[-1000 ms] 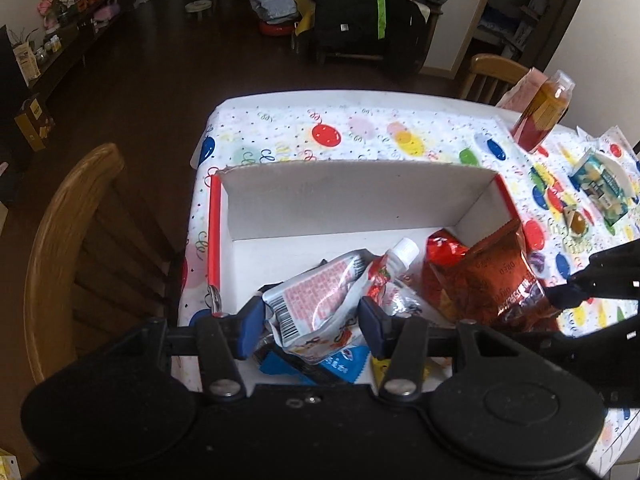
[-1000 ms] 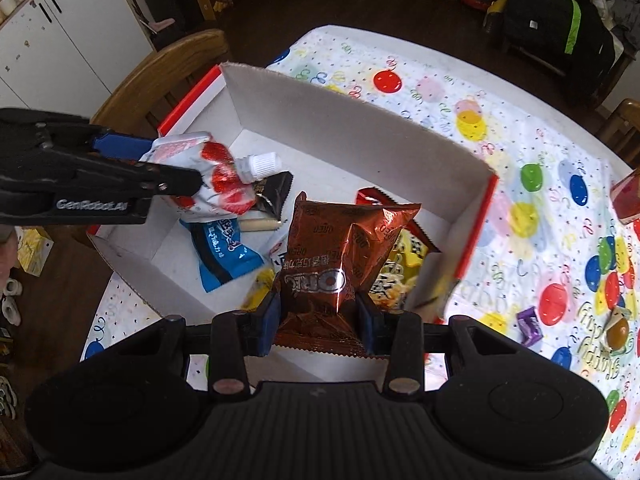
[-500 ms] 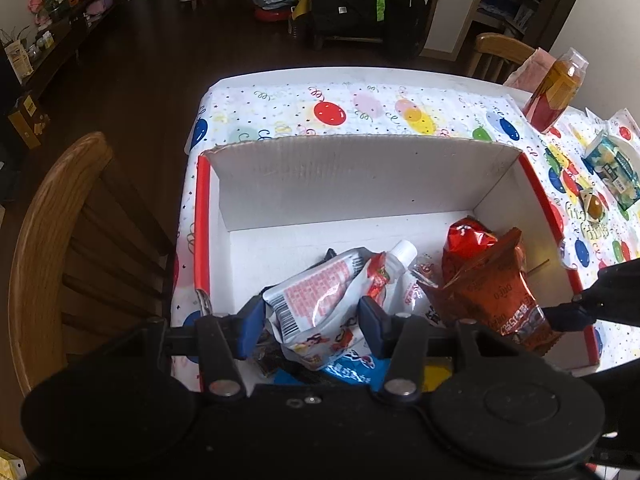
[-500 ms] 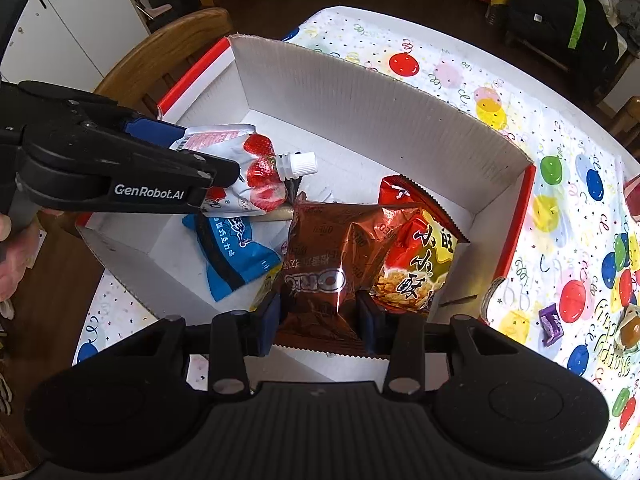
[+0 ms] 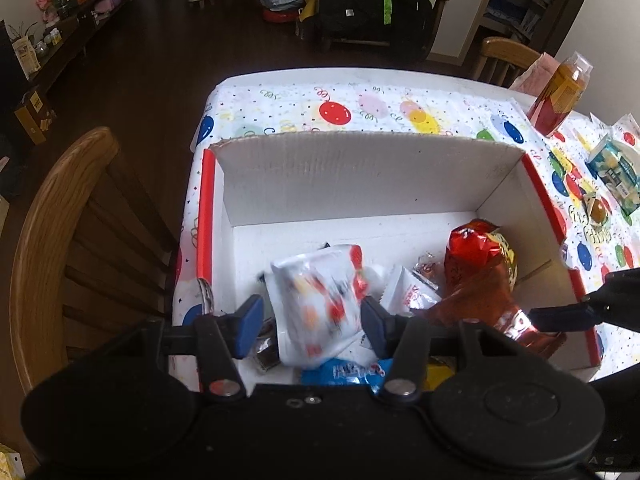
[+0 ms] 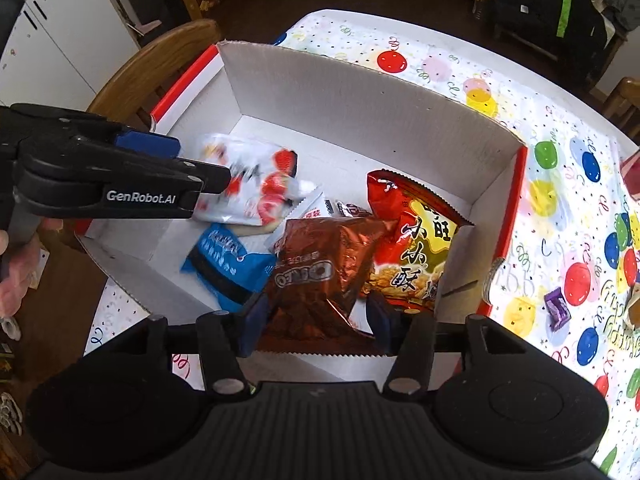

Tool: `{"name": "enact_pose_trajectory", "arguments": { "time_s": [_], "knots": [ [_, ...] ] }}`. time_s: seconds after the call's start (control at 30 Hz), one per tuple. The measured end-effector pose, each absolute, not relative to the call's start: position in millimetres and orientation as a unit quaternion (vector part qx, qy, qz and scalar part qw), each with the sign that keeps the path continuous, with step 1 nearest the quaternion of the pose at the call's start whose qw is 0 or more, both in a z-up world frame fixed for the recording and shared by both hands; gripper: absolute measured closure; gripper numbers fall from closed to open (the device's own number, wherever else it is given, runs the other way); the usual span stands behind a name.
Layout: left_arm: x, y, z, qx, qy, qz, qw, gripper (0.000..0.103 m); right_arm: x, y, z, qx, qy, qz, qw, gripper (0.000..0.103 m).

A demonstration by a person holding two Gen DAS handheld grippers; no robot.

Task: Organize snacks
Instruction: 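Open the left tool to drop the pouch while the right tool releases the Oreo bag in the box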

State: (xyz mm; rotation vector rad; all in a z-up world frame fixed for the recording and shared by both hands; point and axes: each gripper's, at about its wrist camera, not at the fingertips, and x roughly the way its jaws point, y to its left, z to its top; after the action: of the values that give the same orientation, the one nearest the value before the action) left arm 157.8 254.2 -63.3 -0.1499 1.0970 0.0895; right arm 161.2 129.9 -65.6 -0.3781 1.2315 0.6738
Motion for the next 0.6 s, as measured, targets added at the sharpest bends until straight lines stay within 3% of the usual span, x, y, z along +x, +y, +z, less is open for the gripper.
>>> {"name": "enact_pose_trajectory", "arguments": {
  "time_s": [0.1, 0.27, 0.47, 0.6],
  "knots": [
    [154, 252, -60, -0.066, 0.517, 0.043, 0.852, 0.043, 159, 125, -61, -0.171, 0.560, 0.305, 0.751, 0.047],
    [144, 247, -51, -0.064, 0.508, 0.043, 0.858, 0.039, 153, 116, -49, -0.161, 0.552, 0.308, 0.758, 0.033],
    [130, 235, -34, -0.061, 0.489, 0.035, 0.869, 0.024, 148, 98, -33, -0.146, 0.544, 0.305, 0.768, 0.032],
    [121, 221, -22, -0.055, 0.473, 0.028, 0.879, 0.019, 144, 77, -22, -0.124, 0.540, 0.304, 0.775, 0.032]
  ]
}}
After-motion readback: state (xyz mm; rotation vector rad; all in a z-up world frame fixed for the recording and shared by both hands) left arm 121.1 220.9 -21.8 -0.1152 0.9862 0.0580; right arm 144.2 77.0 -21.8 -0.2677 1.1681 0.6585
